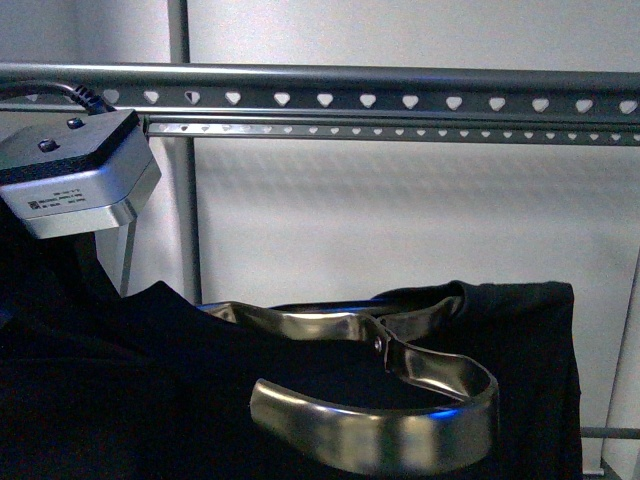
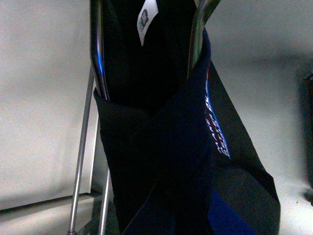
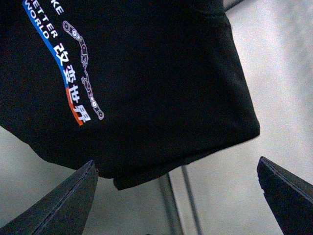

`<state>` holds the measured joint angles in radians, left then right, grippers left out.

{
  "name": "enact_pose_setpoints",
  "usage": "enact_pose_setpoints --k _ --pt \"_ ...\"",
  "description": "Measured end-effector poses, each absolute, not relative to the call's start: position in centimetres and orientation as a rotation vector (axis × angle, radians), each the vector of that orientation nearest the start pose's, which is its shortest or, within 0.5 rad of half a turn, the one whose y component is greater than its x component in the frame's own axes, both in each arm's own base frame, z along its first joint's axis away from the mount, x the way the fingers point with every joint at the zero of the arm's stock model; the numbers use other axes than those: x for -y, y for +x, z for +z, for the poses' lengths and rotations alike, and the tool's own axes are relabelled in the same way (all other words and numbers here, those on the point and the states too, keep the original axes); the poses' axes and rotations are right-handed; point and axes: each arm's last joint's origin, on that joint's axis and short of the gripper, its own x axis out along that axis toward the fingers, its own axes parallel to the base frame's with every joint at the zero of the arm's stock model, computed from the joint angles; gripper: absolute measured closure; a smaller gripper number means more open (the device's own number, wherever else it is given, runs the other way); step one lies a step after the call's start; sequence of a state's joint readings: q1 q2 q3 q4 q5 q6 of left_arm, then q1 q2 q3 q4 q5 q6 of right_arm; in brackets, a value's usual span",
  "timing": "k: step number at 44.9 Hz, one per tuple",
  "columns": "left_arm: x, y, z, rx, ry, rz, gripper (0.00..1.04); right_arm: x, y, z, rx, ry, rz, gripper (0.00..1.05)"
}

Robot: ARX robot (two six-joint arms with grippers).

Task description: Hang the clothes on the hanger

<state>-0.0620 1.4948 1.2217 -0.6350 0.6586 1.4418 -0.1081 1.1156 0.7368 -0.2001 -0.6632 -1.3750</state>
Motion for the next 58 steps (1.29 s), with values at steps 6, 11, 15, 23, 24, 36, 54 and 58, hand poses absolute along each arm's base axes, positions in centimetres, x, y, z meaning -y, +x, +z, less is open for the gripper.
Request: enact_pose_setpoints --k 6,11,15,23,24,36,54,58 --pt "3.7 30.6 28.7 -0.234 1.014 -1.140 1.00 -0.8 25.7 26.7 -0.051 -1.181 0.812 0.07" --pt "3.7 30.6 28.7 -0.233 1.013 -1.140 1.00 -1.7 27.4 27.2 -0.053 -1.203 0.813 0.07" --pt "3.7 30.6 28.7 -0.233 1.014 -1.140 1.00 -2.6 28.9 27.4 -0.068 -1.212 0.812 0.07" --pt "3.7 30.6 28.7 -0.231 1.017 -1.141 1.00 -4.5 32.1 27.1 -0.098 -1.201 0.801 0.07" --pt "3.7 30.6 28.7 -0.231 1.018 -1.141 1.00 -4.7 32.5 27.1 -0.100 -1.201 0.799 0.07" --pt "3.7 30.6 28.7 -0.228 1.025 -1.141 1.00 -6.8 36.3 24.9 -0.114 -1.133 0.769 0.38" --pt "3.7 30.7 29.0 -0.209 1.021 -1.145 0.83 -5.6 34.8 24.4 -0.071 -1.081 0.785 0.90" --pt "3.7 30.7 29.3 -0.194 1.022 -1.144 0.67 -4.5 33.5 23.5 -0.075 -1.071 0.808 0.93"
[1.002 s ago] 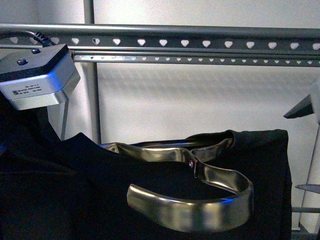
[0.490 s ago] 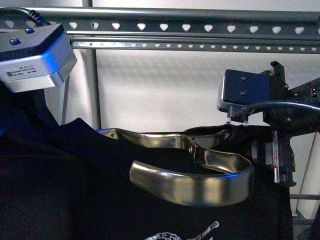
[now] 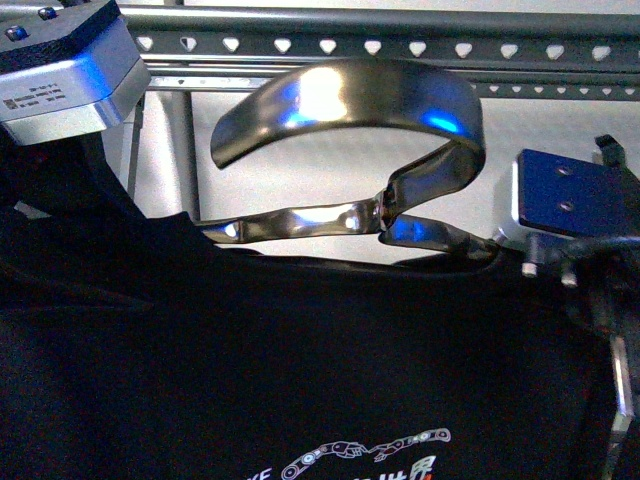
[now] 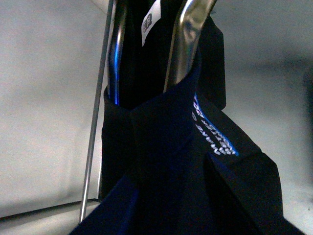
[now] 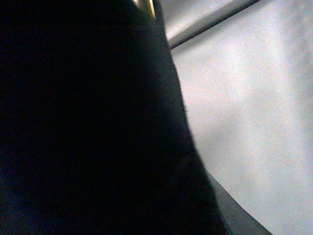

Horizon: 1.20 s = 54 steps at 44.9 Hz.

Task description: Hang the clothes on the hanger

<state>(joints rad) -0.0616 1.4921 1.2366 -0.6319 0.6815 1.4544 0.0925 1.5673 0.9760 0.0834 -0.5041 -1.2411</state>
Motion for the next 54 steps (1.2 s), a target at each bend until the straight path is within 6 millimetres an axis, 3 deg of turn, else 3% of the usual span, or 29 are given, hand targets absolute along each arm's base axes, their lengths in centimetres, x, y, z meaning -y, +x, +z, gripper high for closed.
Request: enact_pose_setpoints --k 11,19,23,27,32,37,39,43,45,48,54 --pt "3.8 30.7 29.4 -0.187 1.023 -1.146 0.31 -0.7 30.8 21.1 -0.166 -0.969 0.798 0.94" --pt "3.8 30.7 29.3 -0.187 1.025 -1.146 0.05 3.4 27.7 17.0 -0.409 -0.827 0.797 0.94" --pt "3.8 30.7 29.3 -0.187 1.025 -1.146 0.07 4.8 26.9 16.3 -0.481 -0.785 0.778 0.95" --pt "3.4 31.0 28.3 -0.170 0.938 -0.857 0.06 5.1 26.7 17.1 -0.484 -0.738 0.743 0.95" --pt "2.6 31.7 27.8 -0.128 0.625 -0.506 0.06 4.7 26.4 18.7 -0.475 -0.665 0.710 0.95" --pt "1.0 32.2 30.6 0.039 0.147 -0.225 0.06 3.7 25.8 21.6 -0.448 -0.583 0.652 0.95" --pt "0.4 31.7 31.9 0.091 -0.071 -0.198 0.06 3.1 25.5 23.0 -0.444 -0.510 0.624 0.95" --pt "0.4 30.5 33.6 0.161 -0.279 -0.231 0.07 1.8 25.0 25.5 -0.430 -0.370 0.603 0.95" --pt "0.8 30.1 34.2 0.172 -0.307 -0.229 0.08 1.4 25.0 26.4 -0.432 -0.300 0.598 0.95" --pt "1.2 29.0 34.0 0.093 -0.268 -0.093 0.19 1.1 25.2 27.6 -0.436 -0.218 0.583 0.95" --pt "1.5 25.3 30.9 0.016 -0.080 -0.011 0.44 1.3 26.8 29.5 -0.489 -0.025 0.501 0.95"
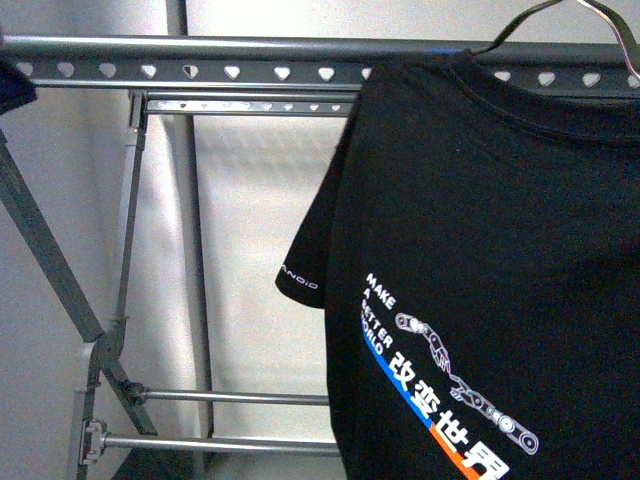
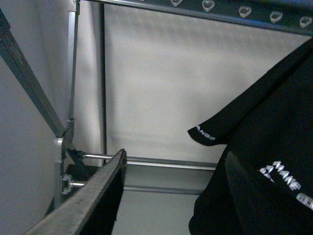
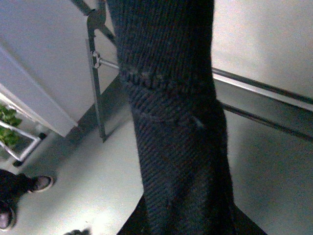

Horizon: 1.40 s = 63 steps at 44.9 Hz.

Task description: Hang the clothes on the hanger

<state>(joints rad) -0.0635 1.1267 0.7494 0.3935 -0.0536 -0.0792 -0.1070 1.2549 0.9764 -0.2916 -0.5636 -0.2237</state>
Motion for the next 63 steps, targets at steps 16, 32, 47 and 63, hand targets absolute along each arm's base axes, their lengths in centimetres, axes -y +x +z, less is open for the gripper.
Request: enact_pose_setpoints --k 16,32,47,63 --pt "0.0 18.7 22.6 -0.006 -0.006 -0.001 1.01 2.7 34.3 30.3 -0.587 0.164 0.299 0.95" --pt "0.0 15.6 19.6 -0.002 -0.005 -0.001 1.01 3.2 39.6 30.6 -0.604 0.208 0.153 0.95" --pt "0.0 13.5 18.1 -0.003 -0.005 0.000 1.01 3.0 41.8 27.9 -0.609 0.233 0.082 0.95" --pt "0.0 12.4 17.2 0.012 -0.004 -0.001 1.01 1.0 42.7 28.1 -0.593 0.270 0.067 0.95"
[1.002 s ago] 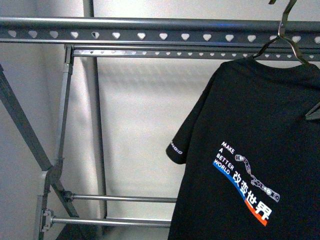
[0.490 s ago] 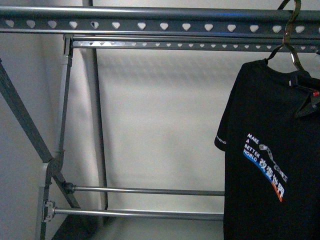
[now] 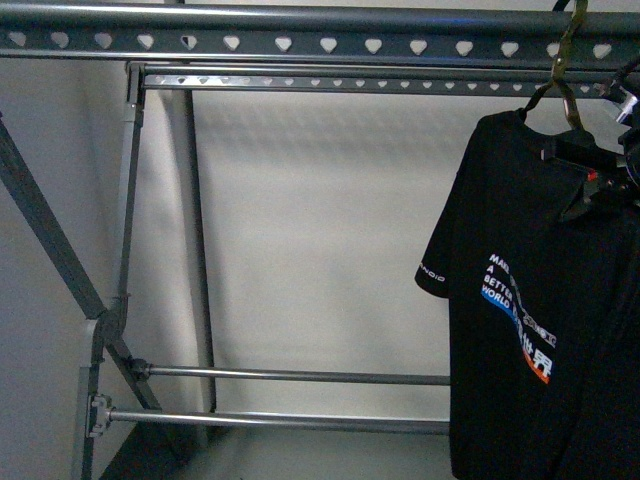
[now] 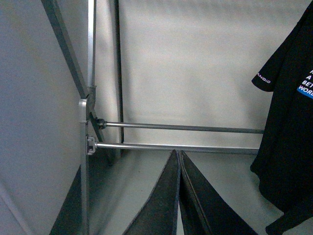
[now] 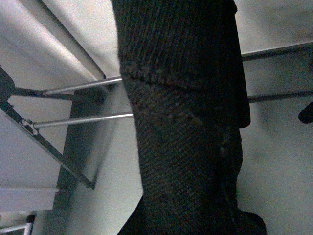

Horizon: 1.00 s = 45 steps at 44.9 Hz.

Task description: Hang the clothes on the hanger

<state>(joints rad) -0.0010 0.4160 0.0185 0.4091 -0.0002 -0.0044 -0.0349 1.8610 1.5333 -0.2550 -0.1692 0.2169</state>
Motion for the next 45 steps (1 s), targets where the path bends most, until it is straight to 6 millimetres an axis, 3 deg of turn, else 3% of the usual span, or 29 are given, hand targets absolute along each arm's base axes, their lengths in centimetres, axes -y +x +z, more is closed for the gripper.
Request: enact_pose_setpoints --k 14,20,26,30,33,37,40,43,45 --pt "0.0 11.6 17.3 0.021 -0.002 0.000 1.01 -1.8 44.0 28.9 -0.567 0.305 0.041 0.95" --pt "0.0 11.2 17.3 0.023 -0.002 0.000 1.01 -4.4 42.5 29.4 -0.421 0.232 0.104 0.65" --pt "0.0 10.9 17.3 0.023 -0.002 0.000 1.01 -5.2 35.6 32.1 -0.107 0.129 0.131 0.35" --pt "0.0 10.6 17.2 0.019 -0.002 0.001 1.01 -4.6 28.2 33.8 0.132 0.059 0.137 0.16" --pt "0.0 10.0 16.8 -0.008 -0.002 -0.001 1.01 -4.4 22.7 33.4 0.221 0.036 0.134 0.06" --pt "0.0 9.7 17.0 0.015 -0.002 -0.001 1.01 -4.4 16.8 31.3 0.238 -0.002 0.114 0.08" --pt "0.0 9.7 17.0 0.016 -0.002 -0.001 1.01 -4.5 13.7 29.8 0.240 -0.023 0.097 0.08" --pt "0.0 9.7 16.9 0.015 -0.002 0.000 1.01 -3.8 10.4 27.9 0.139 -0.001 0.050 0.21" --pt "0.0 9.7 17.0 0.016 -0.002 0.001 1.01 -3.1 9.7 25.5 0.083 -0.005 0.020 0.30"
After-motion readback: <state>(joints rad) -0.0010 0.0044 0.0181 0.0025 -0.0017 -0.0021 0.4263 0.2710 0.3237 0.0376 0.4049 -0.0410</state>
